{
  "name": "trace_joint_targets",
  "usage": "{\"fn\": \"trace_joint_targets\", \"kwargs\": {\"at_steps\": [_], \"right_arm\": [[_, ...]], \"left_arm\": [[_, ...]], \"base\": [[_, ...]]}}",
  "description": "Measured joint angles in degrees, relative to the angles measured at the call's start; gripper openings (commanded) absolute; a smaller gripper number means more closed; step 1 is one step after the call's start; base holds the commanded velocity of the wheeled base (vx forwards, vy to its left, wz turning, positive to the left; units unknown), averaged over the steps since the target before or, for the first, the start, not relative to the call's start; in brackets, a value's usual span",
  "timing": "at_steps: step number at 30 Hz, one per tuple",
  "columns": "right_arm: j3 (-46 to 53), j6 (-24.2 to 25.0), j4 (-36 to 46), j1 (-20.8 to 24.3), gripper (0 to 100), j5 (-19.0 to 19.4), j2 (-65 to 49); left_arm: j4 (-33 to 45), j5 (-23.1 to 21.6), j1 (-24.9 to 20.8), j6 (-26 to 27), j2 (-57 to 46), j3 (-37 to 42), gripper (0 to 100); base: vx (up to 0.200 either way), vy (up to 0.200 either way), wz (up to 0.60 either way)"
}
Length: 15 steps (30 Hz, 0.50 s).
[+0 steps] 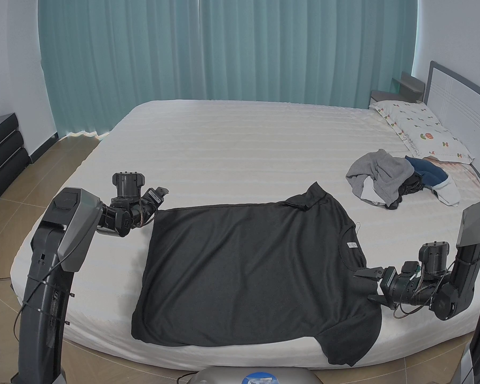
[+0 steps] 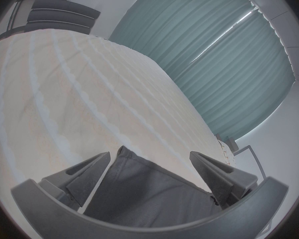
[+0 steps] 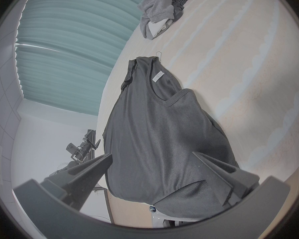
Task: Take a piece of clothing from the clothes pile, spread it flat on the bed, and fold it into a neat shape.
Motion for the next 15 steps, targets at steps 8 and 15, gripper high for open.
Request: {"fn": "trace_joint_targets", "kwargs": {"at_steps": [8,15], "right_arm": [[-0.09,0.17,0.00,0.00,100,0.05,0.06],[-0.09,0.24,0.02,0.00,100,0.05,0.06]], "left_arm": [[0.00,0.07,-0.46,0.24,2.32,-1.56,100],[-0.01,0.73,-0.68,0.43,3.51,-2.78,100]], "base": [[0.000,0.000,0.00],[0.000,0.000,0.00]]}}
